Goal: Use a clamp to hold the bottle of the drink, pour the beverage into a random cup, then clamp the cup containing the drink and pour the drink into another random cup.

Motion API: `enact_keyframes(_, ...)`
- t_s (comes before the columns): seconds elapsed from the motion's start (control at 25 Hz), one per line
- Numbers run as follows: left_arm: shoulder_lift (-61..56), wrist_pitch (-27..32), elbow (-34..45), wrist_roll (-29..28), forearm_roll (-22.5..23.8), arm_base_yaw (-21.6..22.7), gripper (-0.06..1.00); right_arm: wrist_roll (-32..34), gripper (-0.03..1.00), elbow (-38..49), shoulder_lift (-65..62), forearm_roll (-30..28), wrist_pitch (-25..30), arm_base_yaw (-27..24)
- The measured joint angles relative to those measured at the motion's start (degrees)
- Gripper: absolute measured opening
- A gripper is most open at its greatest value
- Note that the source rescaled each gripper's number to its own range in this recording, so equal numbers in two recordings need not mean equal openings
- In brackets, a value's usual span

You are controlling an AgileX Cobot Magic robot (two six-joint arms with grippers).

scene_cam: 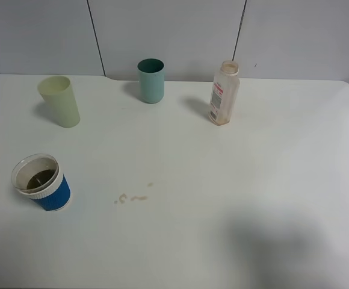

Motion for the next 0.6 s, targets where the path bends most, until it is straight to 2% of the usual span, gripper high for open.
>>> enact_keyframes(0.6,0.0,0.0,0.0,-0.05,-0.12,0.0,0.93,0.0,1.0,0.0,0.0,0.0,0.0,0.0)
